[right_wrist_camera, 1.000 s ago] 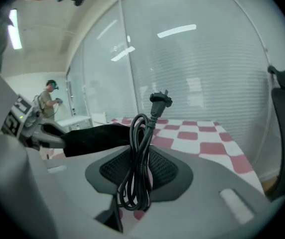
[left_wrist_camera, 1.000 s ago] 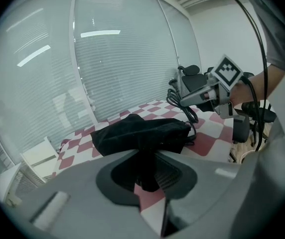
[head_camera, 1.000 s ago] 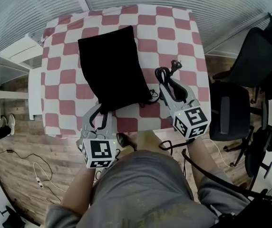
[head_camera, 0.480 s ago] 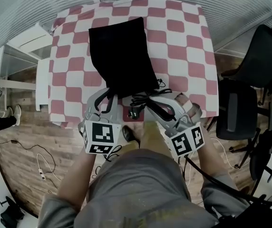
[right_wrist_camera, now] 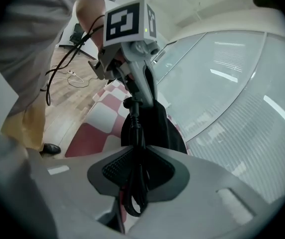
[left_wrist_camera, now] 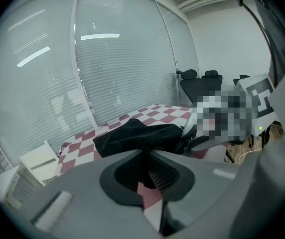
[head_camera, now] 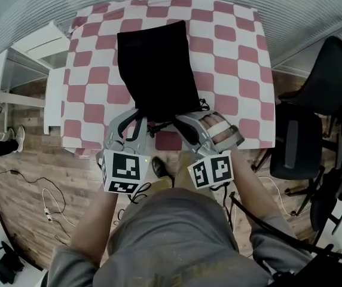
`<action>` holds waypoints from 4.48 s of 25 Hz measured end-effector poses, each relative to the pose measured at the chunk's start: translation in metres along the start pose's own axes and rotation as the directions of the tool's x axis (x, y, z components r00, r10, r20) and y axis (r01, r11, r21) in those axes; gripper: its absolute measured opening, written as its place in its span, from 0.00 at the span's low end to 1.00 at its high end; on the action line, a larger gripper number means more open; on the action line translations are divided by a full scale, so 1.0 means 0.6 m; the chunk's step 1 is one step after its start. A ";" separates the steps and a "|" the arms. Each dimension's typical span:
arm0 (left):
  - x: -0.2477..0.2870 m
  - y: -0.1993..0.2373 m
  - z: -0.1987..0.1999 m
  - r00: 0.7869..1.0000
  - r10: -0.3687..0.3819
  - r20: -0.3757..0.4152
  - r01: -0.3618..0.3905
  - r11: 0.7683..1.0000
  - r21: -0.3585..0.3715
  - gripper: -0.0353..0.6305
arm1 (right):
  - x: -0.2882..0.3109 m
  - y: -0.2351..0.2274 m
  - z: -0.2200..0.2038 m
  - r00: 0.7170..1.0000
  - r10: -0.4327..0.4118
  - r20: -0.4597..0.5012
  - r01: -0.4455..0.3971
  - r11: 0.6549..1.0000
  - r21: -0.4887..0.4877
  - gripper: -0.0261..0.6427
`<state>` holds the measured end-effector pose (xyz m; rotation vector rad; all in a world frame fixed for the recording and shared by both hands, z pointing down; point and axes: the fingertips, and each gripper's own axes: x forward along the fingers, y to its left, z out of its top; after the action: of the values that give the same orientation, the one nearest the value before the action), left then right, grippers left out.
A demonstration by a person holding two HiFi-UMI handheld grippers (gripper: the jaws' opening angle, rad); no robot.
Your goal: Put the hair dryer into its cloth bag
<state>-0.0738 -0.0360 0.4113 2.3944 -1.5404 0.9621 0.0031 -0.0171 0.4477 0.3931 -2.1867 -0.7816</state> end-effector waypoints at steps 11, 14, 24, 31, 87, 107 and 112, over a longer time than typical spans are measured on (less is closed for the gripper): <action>-0.005 -0.015 -0.001 1.000 -0.022 0.010 0.021 0.996 0.085 0.08 | 0.039 -0.070 -0.041 0.972 -0.126 -0.200 0.181 0.941 0.286 0.19; 0.001 -0.027 -0.003 0.999 -0.038 0.009 0.037 0.991 0.125 0.08 | 0.047 -0.079 -0.049 0.951 -0.165 -0.261 0.243 0.921 0.303 0.19; 0.020 -0.049 -0.046 0.997 -0.060 -0.042 0.066 0.985 0.158 0.08 | 0.067 -0.041 -0.049 0.979 -0.021 -0.201 0.078 0.957 0.279 0.44; 0.015 -0.045 -0.062 0.997 -0.059 -0.048 0.065 0.986 0.154 0.08 | -0.032 -0.040 -0.059 0.997 0.035 -0.066 -0.007 0.920 0.393 0.41; -0.035 -0.026 -0.094 0.996 -0.082 0.044 0.077 0.992 0.099 0.15 | 0.011 -0.005 -0.054 0.977 0.081 -0.195 -0.016 0.949 0.314 0.13; -0.250 0.091 0.097 0.892 0.163 0.421 -0.119 0.984 -0.130 0.08 | -0.218 -0.193 0.109 0.879 -0.474 0.043 0.259 0.552 0.792 0.12; -0.313 0.135 0.172 0.831 0.251 0.497 -0.164 0.963 -0.212 0.05 | -0.255 -0.256 0.211 0.806 -0.573 0.152 0.260 0.573 0.777 0.08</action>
<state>-0.1492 0.0260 0.2041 2.5308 -1.9977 0.1824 0.0134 -0.0063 0.1971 1.3293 -2.7831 -0.1530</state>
